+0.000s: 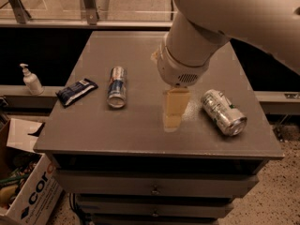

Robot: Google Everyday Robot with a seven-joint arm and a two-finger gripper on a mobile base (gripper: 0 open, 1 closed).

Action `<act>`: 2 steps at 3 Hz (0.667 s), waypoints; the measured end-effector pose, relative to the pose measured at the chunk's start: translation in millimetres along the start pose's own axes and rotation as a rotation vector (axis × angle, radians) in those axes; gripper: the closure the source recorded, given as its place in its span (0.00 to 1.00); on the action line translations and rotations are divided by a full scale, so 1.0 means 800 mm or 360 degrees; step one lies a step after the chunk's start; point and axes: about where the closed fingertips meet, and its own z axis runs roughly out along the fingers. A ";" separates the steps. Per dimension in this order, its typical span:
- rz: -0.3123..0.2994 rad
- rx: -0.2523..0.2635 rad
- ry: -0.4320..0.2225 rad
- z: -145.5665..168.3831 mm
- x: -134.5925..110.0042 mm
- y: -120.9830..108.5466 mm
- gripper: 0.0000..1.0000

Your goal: Place redbull can upright

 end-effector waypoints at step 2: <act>-0.0291 0.0062 0.0025 0.044 -0.022 -0.062 0.00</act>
Offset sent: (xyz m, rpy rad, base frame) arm 0.0716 0.0395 -0.0212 -0.0870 -0.1043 0.2018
